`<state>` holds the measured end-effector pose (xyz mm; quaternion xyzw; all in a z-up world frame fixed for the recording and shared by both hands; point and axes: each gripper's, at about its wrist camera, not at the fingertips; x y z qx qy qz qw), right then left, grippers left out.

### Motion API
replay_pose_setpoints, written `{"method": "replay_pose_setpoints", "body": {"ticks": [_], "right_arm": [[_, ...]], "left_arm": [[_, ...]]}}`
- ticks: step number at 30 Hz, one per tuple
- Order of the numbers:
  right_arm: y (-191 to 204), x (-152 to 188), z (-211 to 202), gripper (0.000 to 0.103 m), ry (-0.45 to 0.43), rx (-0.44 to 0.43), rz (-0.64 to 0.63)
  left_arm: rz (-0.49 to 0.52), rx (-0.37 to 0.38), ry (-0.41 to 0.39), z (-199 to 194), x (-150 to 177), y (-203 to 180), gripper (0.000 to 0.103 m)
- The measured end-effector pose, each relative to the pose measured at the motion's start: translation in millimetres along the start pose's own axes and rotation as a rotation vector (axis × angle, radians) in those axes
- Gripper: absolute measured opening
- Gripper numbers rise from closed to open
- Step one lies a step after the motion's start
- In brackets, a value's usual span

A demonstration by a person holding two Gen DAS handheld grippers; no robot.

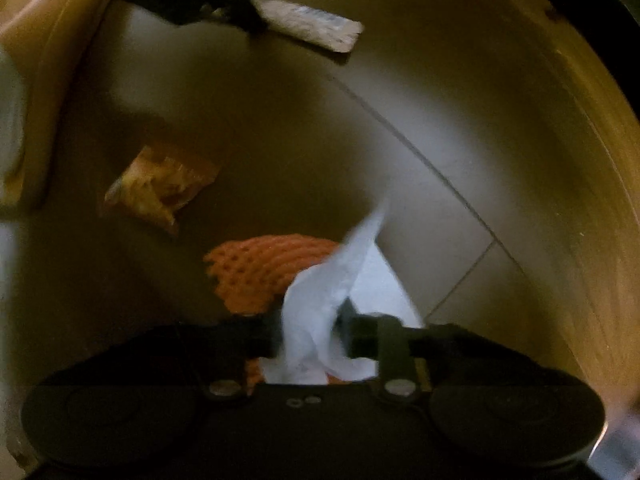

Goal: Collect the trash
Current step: 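Grasp the beige stick wrapper with the left tool while the right tool grasps the tissue and orange mesh, then lift the stick wrapper, tissue and mesh and carry them to the teal bin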

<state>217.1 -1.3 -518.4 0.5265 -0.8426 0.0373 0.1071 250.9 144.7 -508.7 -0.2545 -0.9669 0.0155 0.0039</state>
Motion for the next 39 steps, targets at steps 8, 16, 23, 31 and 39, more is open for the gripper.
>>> {"method": "replay_pose_setpoints", "body": {"ticks": [8, 16, 23, 31, 39], "right_arm": [[-31, -7, -48, 0.018, -0.068, 0.020, 0.149], [-45, 8, -153, 0.018, -0.238, 0.057, 0.246], [-50, 56, -270, 0.018, -0.455, 0.065, 0.347], [-46, 144, -396, 0.018, -0.709, 0.086, 0.433], [-43, 238, -485, 0.018, -0.851, 0.223, 0.459]], "left_arm": [[-0.150, 0.044, -0.054, -43, 0, 29, 0.023], [-0.192, 0.045, -0.176, -138, 6, 26, 0.023], [-0.253, 0.044, -0.322, -256, 5, 15, 0.023], [-0.292, -0.013, -0.500, -371, 3, -41, 0.023], [-0.269, -0.059, -0.667, -477, -13, -115, 0.023]]}}
Point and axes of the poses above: each gripper's, at about its wrist camera, not at the fingertips, and z roughly the way its jaws point, y to its left, x to its underside, and after that the axes turned 8 degrees about y, right-handed
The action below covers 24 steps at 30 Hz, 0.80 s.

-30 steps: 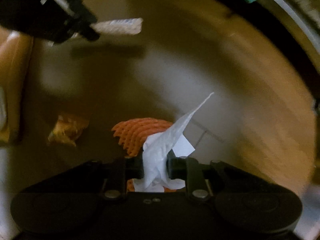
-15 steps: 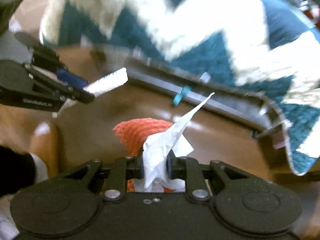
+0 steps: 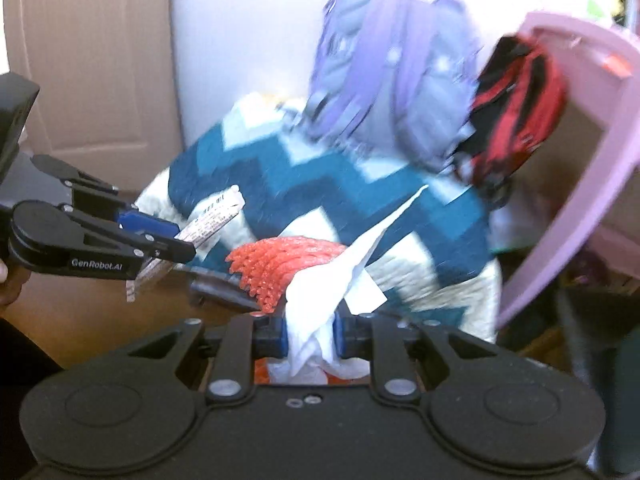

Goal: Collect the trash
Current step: 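Lift the stick wrapper, tissue and mesh and carry them to the teal bin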

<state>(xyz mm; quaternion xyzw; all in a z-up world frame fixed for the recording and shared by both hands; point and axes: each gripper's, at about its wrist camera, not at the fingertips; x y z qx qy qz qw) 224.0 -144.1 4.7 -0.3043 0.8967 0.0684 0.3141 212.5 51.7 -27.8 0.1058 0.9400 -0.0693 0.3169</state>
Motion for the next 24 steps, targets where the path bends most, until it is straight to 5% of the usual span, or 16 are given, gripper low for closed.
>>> {"method": "replay_pose_setpoints", "body": {"ticks": [14, 24], "right_arm": [[-117, 1, -177, 0.018, -0.258, 0.186, 0.097], [-204, 15, -251, 0.018, -0.325, 0.367, 0.183]], "left_arm": [[0.139, 0.081, -0.289, -103, -117, -166, 0.023], [0.267, 0.165, -0.386, -125, -189, -281, 0.023]]}}
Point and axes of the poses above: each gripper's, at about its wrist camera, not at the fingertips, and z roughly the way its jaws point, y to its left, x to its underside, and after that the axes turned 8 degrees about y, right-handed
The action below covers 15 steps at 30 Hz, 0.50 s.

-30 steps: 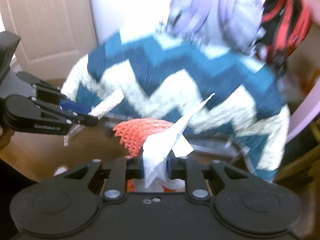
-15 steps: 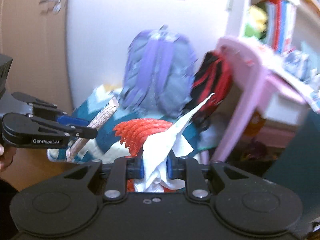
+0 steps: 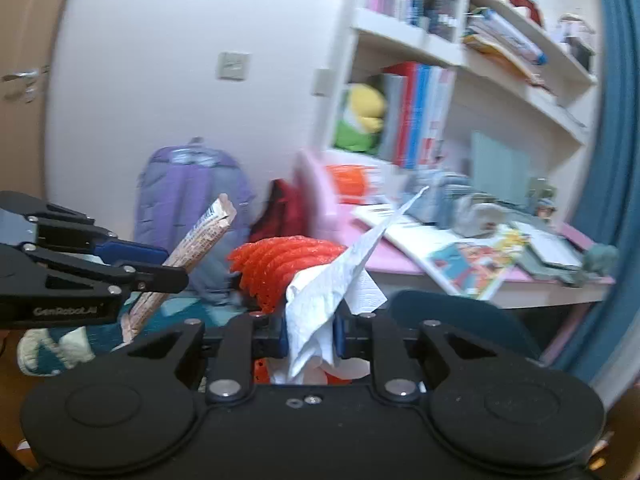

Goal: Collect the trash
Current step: 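Lift the stick wrapper, tissue and mesh and carry them to the teal bin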

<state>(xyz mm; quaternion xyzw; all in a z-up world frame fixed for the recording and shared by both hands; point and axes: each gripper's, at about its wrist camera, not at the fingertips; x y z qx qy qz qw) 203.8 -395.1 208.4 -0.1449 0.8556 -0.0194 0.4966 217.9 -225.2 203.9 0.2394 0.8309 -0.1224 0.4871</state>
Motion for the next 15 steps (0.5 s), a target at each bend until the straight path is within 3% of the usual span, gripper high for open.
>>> {"method": "replay_pose_setpoints", "body": {"ticks": [8, 15], "right_arm": [[-88, 8, -1, 0.018, 0.045, 0.129, 0.079], [-140, 19, 12, 0.018, 0.089, 0.187, 0.126]], "left_arm": [[-0.006, 0.130, -0.002, 50, -65, -57, 0.023], [0.008, 0.207, -0.027, 93, -115, -99, 0.023]]}}
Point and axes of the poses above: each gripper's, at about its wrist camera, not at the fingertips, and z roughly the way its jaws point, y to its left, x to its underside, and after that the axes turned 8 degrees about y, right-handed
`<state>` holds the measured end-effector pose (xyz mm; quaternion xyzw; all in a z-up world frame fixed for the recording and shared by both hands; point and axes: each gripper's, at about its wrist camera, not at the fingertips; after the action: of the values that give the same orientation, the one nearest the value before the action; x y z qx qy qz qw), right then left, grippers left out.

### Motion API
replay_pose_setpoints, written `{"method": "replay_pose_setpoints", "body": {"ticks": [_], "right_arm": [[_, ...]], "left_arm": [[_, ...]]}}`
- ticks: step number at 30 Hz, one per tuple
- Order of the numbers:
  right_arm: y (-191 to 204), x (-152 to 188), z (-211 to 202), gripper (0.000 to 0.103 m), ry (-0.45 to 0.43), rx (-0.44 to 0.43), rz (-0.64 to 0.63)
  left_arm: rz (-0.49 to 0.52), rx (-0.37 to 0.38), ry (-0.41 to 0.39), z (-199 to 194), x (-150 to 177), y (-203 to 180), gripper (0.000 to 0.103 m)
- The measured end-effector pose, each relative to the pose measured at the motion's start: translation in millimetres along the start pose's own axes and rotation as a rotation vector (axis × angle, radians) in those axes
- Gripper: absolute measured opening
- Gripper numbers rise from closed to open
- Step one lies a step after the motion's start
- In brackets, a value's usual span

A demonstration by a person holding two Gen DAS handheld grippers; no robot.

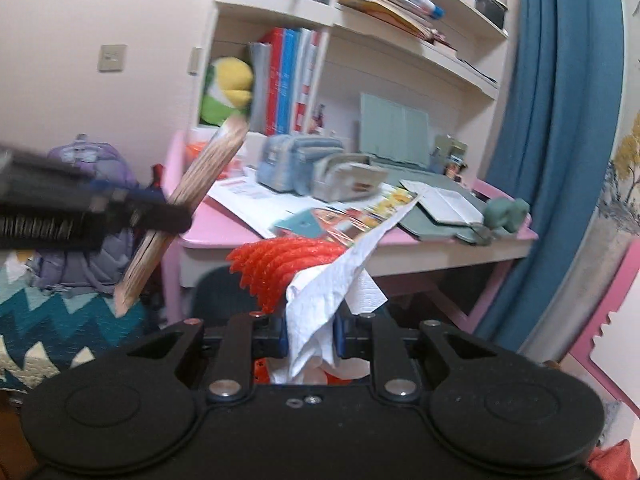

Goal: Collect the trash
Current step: 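Lift the stick wrapper, tissue and mesh and carry them to the teal bin, then open the left tool over the teal bin while the right tool releases the tissue and mesh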

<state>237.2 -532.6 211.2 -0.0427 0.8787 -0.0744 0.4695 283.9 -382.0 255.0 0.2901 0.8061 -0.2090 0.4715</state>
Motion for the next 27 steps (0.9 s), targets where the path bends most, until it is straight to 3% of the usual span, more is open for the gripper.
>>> {"method": "replay_pose_setpoints", "body": {"ticks": [5, 12, 19, 22, 27], "right_arm": [[-13, -2, 30, 0.019, 0.069, 0.005, -0.010], [-10, 1, 71, 0.019, 0.231, -0.081, -0.090], [2, 0, 102, 0.020, 0.388, -0.147, -0.201], [7, 1, 111, 0.022, 0.421, -0.135, -0.233], [11, 5, 125, 0.032, 0.492, -0.155, -0.260]], "left_arm": [[-0.033, 0.029, 0.063, 46, -14, -9, 0.023], [-0.065, 0.001, 0.202, 104, 10, 4, 0.023], [-0.060, -0.017, 0.324, 132, 25, 17, 0.023], [-0.049, -0.025, 0.369, 141, 29, 20, 0.023], [-0.024, -0.029, 0.435, 153, 39, 20, 0.024]]}}
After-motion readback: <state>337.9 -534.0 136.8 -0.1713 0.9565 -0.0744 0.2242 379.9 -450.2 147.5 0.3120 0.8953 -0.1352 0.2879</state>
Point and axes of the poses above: each gripper's, at about its wrist camera, not at the fingertips, and z roughly the way its jaws point, y to its left, x to its underside, and after that the axes turned 8 degrees about y, right-handed
